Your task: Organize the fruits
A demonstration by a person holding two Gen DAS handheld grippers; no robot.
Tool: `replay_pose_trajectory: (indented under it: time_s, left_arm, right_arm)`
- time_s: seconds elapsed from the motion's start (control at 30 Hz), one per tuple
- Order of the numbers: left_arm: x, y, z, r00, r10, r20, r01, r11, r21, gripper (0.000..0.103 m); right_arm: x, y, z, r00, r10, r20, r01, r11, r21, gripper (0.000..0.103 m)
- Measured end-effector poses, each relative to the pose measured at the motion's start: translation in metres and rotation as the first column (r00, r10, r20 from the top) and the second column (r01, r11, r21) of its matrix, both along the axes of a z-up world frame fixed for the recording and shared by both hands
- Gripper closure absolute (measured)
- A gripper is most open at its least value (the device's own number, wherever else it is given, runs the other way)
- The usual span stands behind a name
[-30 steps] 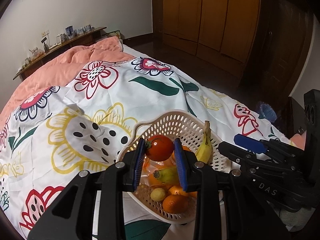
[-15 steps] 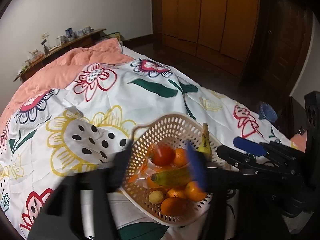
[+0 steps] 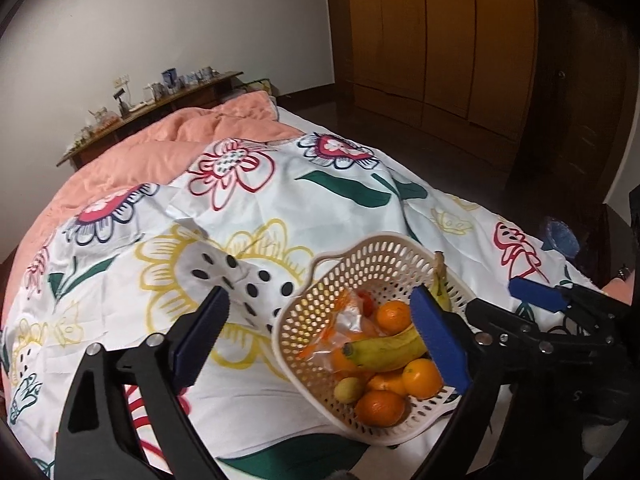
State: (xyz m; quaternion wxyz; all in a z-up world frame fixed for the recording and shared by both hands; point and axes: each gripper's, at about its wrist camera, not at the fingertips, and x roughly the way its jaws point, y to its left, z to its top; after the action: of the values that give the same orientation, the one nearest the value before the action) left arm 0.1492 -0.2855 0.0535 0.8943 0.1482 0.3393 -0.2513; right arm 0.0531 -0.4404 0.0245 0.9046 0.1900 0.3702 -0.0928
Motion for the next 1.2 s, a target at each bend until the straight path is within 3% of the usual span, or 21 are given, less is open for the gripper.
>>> replay_pose_trajectory:
  time_s: [0.3, 0.53, 0.77, 1.2]
  left_arm:
    - [-0.026, 0.021, 0.018, 0.995, 0.029, 0.098, -0.031, 0.999, 0.02, 0.003]
    - [-0.047, 0.034, 0.025, 0.991, 0.022, 0.132, -0.025, 0.999, 0.021, 0.003]
    - [-0.061, 0.047, 0.028, 0.988, 0.046, 0.147, -0.051, 0.998, 0.026, 0.003]
    - [-0.075, 0.061, 0.021, 0.988, 0.062, 0.141, -0.07, 0.996, 0.053, 0.003]
  right_arm:
    - [-0.009, 0.021, 0.004, 0.997, 0.059, -0.041, -0.062, 0.996, -0.07, 0.018]
    - [-0.019, 0.047, 0.001, 0.987, 0.133, -0.09, -0.145, 0.979, -0.141, 0.018]
    - [-0.029, 0.069, -0.002, 0.973, 0.189, -0.135, -0.214, 0.955, -0.204, 0.013]
    - [-0.041, 0.083, -0.004, 0.97, 0.192, -0.148, -0.221, 0.951, -0.214, 0.009]
